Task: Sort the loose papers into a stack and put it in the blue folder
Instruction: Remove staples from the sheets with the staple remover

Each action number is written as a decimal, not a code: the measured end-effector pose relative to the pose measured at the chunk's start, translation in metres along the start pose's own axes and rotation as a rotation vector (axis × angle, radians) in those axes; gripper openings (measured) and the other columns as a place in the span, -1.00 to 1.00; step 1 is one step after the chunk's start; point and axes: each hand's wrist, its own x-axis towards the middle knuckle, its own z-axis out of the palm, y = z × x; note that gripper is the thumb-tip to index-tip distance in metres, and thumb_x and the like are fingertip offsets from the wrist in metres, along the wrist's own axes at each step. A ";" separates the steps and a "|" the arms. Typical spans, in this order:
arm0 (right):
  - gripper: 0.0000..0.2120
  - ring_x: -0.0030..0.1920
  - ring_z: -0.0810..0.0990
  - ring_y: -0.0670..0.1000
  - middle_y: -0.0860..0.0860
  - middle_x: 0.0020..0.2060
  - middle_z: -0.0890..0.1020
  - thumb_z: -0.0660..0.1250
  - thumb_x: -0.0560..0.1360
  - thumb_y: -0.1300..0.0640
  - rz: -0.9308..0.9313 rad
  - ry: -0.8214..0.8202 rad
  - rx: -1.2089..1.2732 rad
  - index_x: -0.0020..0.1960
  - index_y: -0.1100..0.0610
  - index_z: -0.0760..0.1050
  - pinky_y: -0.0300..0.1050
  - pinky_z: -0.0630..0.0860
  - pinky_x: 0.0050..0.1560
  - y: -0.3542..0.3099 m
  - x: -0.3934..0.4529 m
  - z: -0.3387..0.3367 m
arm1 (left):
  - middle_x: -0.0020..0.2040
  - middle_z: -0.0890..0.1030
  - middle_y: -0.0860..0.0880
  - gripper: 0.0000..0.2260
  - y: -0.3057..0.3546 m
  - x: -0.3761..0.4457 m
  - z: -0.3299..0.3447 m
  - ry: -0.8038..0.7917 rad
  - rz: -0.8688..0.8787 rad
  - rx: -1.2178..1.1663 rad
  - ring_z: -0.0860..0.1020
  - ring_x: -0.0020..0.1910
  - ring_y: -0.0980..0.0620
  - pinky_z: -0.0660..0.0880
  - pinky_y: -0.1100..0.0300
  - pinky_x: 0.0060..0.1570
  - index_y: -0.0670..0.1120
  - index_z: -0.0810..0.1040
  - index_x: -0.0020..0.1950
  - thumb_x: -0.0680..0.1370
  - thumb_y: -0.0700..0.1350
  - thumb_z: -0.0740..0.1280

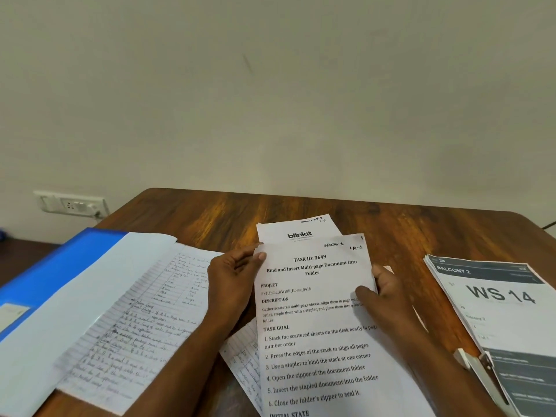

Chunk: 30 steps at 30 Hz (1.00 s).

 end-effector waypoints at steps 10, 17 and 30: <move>-0.58 -0.01 0.77 0.05 -0.10 -0.01 0.78 0.30 0.52 0.44 0.039 -0.063 0.112 0.13 -0.01 0.67 0.04 0.66 -0.02 -0.005 -0.009 -0.001 | -0.06 0.78 -0.06 -0.90 0.004 0.002 -0.003 0.090 -0.066 -0.099 0.77 -0.06 -0.06 0.70 -0.08 -0.08 -0.13 0.76 0.04 0.55 -0.15 0.52; -0.61 0.01 0.77 0.09 -0.04 0.01 0.78 0.36 0.36 0.26 -0.003 -0.076 0.155 0.14 0.02 0.67 0.22 0.68 0.10 -0.002 -0.008 -0.002 | -0.08 0.77 -0.14 -0.89 0.007 0.005 -0.005 0.077 -0.161 -0.198 0.77 -0.11 -0.11 0.66 0.13 -0.31 -0.17 0.75 0.01 0.50 -0.24 0.55; -0.85 0.09 0.74 0.19 0.08 0.00 0.78 0.55 0.46 0.10 -0.175 0.233 0.436 0.04 0.02 0.75 0.36 0.61 0.24 -0.003 -0.003 -0.004 | -0.04 0.77 -0.18 -0.83 0.007 0.000 -0.004 -0.034 -0.208 -0.223 0.77 -0.08 -0.19 0.72 -0.01 -0.19 -0.23 0.72 0.06 0.49 -0.24 0.56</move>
